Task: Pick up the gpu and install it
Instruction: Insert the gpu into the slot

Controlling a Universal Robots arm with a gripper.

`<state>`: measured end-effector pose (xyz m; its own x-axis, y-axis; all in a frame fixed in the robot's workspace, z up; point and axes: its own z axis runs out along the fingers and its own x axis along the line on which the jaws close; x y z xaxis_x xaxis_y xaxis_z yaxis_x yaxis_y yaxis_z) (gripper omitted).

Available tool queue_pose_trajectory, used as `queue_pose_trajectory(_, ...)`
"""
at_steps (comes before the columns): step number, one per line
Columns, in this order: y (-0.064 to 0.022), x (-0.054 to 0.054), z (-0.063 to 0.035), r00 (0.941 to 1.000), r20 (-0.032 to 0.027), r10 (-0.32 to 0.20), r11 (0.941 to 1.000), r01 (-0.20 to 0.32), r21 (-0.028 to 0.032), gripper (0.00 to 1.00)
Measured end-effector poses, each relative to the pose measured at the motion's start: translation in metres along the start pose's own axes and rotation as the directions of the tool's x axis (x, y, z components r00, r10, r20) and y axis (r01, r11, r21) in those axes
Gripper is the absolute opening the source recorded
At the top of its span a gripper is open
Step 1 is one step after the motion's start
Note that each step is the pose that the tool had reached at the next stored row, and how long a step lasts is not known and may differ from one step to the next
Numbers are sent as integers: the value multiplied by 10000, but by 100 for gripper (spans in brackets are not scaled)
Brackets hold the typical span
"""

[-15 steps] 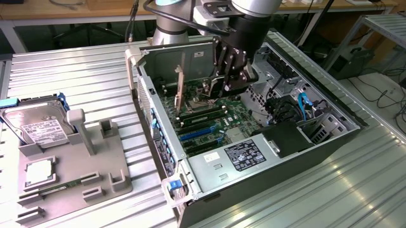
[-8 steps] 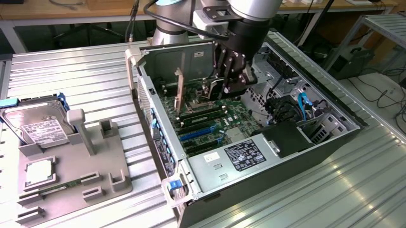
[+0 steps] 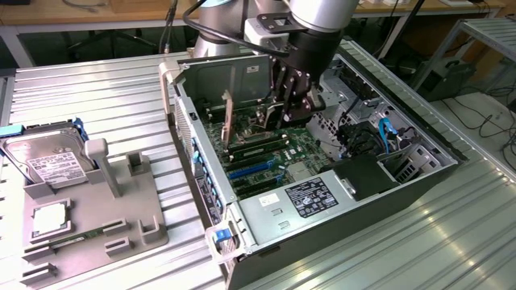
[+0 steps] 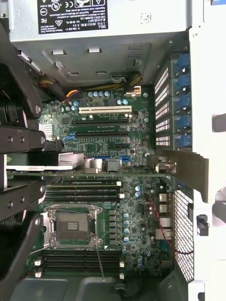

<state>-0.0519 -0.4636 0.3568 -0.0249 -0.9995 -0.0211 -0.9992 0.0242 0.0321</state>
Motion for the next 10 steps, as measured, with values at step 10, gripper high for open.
queue_pose_trajectory(10, -3, 3, 78, 10000, -1, 0, 10000, 0, -2, 28)
